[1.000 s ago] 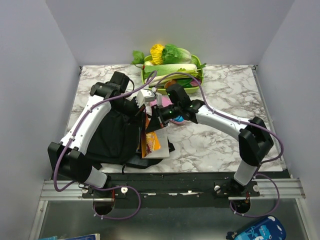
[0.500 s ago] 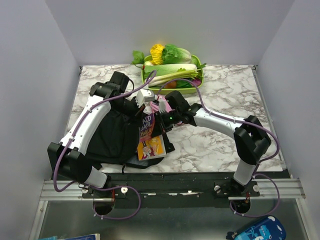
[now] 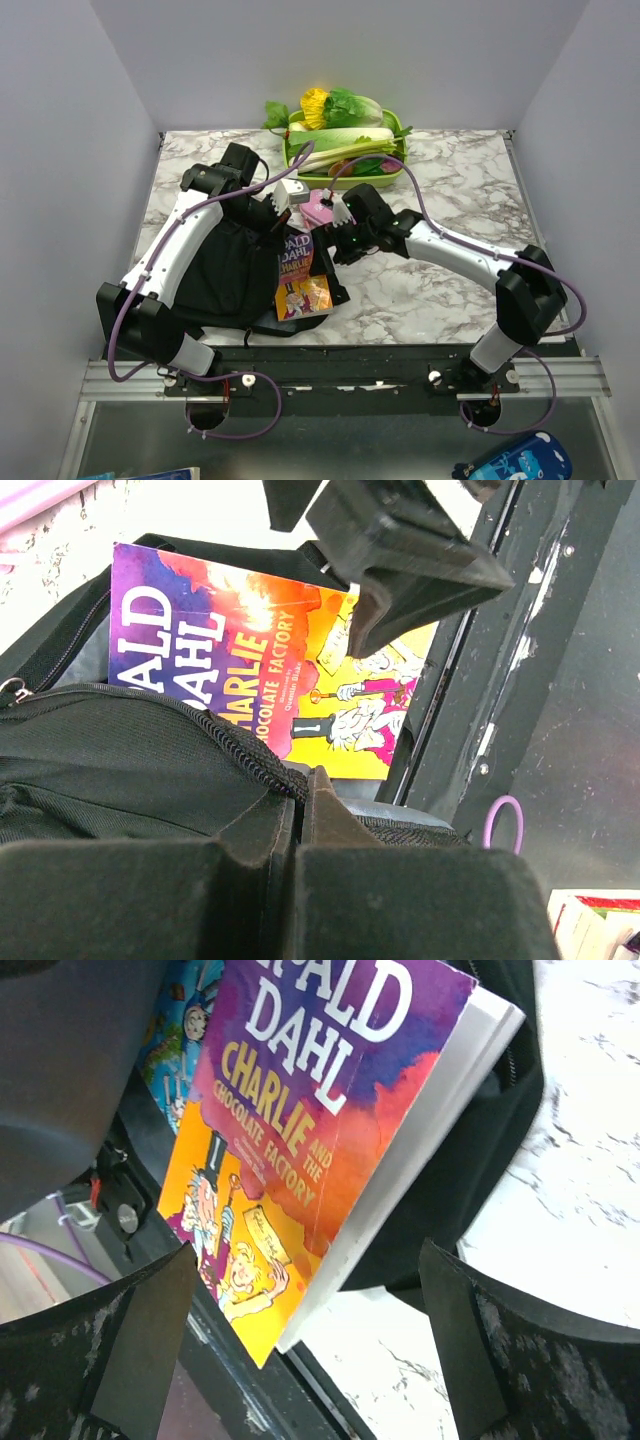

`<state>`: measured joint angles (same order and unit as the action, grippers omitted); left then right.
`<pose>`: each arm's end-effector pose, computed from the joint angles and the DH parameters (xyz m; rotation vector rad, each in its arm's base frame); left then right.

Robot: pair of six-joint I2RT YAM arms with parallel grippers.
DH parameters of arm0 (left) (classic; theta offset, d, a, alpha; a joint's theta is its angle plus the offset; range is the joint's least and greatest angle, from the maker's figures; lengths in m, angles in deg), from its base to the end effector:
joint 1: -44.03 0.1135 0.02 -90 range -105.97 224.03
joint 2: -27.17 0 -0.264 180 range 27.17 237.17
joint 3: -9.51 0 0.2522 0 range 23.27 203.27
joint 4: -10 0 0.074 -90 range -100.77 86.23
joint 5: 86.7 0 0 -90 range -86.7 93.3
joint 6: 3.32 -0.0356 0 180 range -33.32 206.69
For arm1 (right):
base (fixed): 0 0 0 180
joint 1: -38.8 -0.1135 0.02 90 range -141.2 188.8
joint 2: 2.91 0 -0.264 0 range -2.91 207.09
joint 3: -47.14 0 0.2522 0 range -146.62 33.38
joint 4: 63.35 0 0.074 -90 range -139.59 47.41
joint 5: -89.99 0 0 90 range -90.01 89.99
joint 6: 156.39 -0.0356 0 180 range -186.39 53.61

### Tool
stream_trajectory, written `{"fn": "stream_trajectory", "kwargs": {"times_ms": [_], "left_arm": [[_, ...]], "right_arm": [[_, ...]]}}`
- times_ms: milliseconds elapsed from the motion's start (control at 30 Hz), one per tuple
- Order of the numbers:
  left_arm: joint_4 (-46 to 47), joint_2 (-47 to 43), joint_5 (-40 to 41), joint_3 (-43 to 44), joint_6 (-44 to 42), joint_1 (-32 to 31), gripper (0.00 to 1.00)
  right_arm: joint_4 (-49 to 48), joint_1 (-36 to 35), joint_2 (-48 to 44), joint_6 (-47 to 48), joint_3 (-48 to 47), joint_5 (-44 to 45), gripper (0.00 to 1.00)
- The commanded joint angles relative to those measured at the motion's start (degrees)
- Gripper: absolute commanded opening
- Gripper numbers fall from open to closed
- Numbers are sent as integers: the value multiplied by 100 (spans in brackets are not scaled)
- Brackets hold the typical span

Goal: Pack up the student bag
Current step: Place the book in the student bag.

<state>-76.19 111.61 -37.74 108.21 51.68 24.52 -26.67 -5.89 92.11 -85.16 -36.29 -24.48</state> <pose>0.2468 -0.1122 0.3425 1.3263 2.2371 -0.9072 0.2463 0.2644 0.2464 -0.7815 2.4510 0.9868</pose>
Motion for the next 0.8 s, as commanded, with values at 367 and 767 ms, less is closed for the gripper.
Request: {"fn": "stream_trajectory", "kwargs": {"times_ms": [367, 767], "left_arm": [[-105, -60, -388, 145, -103, -18, 0], [-184, -7, -423, 206, -156, -9, 0]], "right_arm": [[-1122, -40, 306, -13, 498, 268, 52], [-1685, -303, 622, 48, 340, 39, 32]]}}
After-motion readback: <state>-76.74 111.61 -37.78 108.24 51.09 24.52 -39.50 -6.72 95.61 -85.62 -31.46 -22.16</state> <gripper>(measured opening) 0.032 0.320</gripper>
